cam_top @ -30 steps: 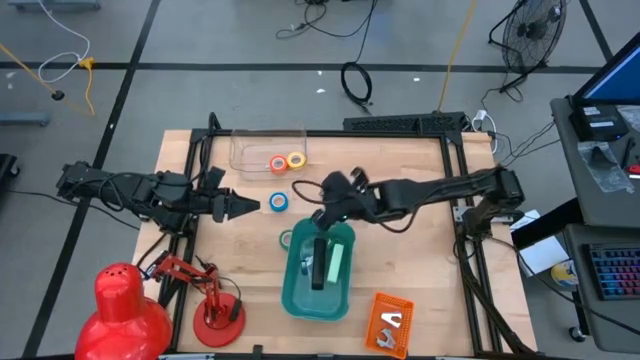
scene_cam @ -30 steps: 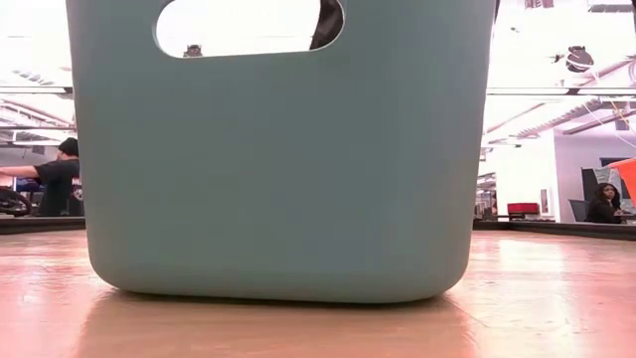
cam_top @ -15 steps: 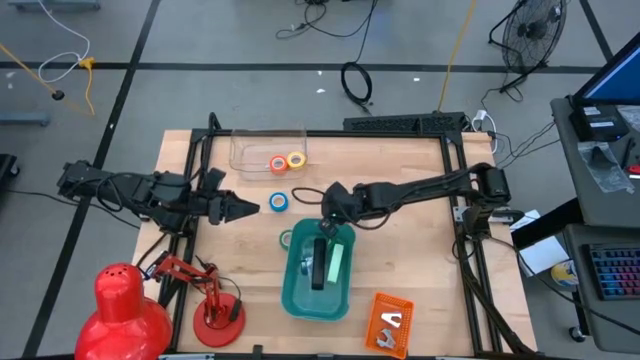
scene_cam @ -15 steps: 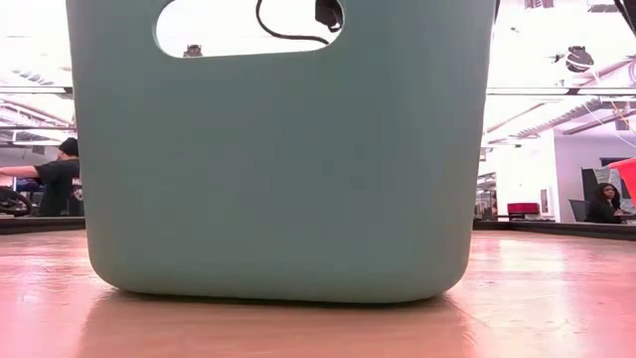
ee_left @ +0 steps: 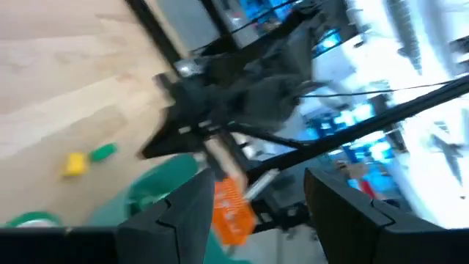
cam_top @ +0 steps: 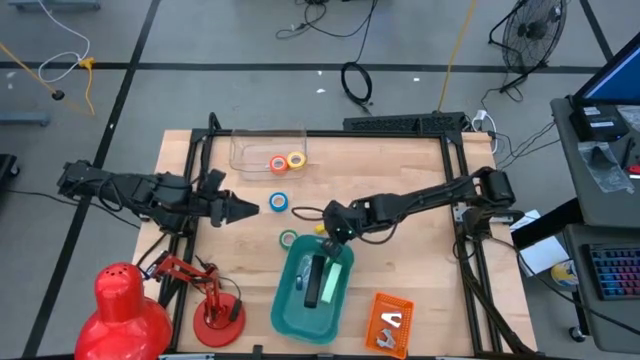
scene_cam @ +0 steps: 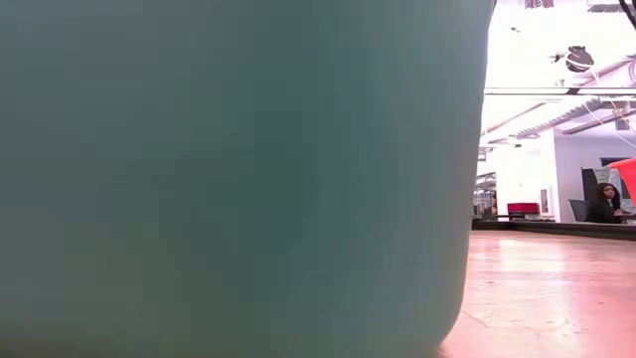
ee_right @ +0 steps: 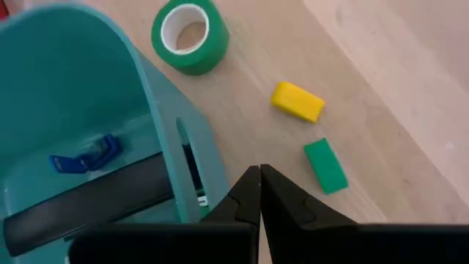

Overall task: Pick and place Stapler, Stapler remover, tape
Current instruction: Adjust the green bin, then put the blue tape into the transparent bin

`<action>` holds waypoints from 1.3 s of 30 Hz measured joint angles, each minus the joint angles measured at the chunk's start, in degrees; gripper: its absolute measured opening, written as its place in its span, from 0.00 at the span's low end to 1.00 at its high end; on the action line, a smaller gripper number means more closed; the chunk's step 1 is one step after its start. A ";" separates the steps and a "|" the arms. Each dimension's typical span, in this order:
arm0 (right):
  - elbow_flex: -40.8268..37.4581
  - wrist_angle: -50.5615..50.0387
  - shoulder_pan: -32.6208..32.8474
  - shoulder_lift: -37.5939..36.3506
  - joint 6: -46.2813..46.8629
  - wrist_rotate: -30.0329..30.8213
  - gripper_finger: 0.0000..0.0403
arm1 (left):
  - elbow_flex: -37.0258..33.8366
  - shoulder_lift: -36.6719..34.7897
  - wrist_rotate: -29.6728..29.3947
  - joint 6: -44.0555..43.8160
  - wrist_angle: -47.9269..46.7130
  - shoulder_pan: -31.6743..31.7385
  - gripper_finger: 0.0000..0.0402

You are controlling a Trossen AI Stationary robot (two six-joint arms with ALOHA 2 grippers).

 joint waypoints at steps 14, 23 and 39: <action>0.11 5.86 0.81 -18.34 2.93 11.59 0.01 | 0.00 12.21 4.00 -5.01 -32.33 11.52 0.53; 0.09 5.28 1.13 -24.26 1.31 7.04 0.19 | 0.00 27.29 9.41 4.35 -24.14 21.82 0.53; 0.09 4.53 0.26 -29.82 -11.77 7.10 0.32 | 0.00 39.44 11.35 5.88 -14.76 33.93 0.53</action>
